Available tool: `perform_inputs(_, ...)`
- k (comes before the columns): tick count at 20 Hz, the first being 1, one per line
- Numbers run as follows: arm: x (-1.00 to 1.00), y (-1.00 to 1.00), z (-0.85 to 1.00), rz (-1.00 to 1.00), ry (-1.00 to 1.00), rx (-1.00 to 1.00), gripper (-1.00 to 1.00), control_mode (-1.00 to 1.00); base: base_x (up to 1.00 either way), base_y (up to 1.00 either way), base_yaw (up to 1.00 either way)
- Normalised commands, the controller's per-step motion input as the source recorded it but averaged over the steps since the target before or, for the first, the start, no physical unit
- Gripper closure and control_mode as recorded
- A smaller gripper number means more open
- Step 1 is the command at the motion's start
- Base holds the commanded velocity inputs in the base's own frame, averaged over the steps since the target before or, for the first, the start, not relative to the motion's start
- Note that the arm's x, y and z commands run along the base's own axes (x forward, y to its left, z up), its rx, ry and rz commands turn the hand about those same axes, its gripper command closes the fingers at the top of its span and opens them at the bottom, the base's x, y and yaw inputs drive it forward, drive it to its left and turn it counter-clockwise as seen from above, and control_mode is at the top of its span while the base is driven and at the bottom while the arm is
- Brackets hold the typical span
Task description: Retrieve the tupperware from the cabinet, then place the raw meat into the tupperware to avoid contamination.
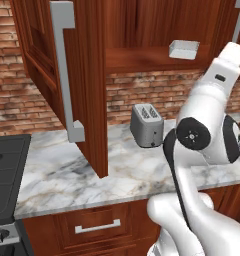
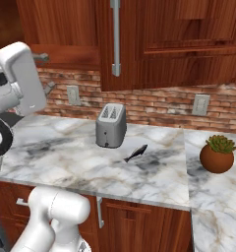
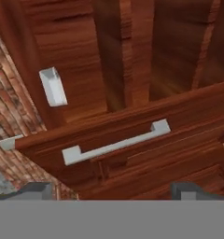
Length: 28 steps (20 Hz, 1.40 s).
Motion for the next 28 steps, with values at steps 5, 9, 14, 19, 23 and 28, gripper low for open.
perform_inputs(5, 0.75, 0.14, -0.14, -0.17, 0.08, -0.16, -1.0, -1.0, 0.0, 0.0, 0.0)
perform_inputs(9, 0.83, -0.12, -0.29, -0.16, 0.0, 0.0, -1.0, -1.0, 0.0, 0.0, 0.0)
perform_inputs(14, 0.4, -0.56, 0.0, -0.16, 0.11, 0.0, -1.0, -1.0, 0.0, 0.0, 0.0)
perform_inputs(19, 0.77, -0.04, -0.09, -0.03, 0.02, 0.0, -1.0, -1.0, 0.0, 0.0, 0.0)
perform_inputs(23, 0.56, -0.26, -0.13, -0.1, 0.0, 0.0, -1.0, -1.0, 0.0, 0.0, 0.0)
perform_inputs(28, 0.38, -0.33, -0.04, -0.15, 0.0, 0.0, -1.0, -1.0, 0.0, 0.0, 0.0)
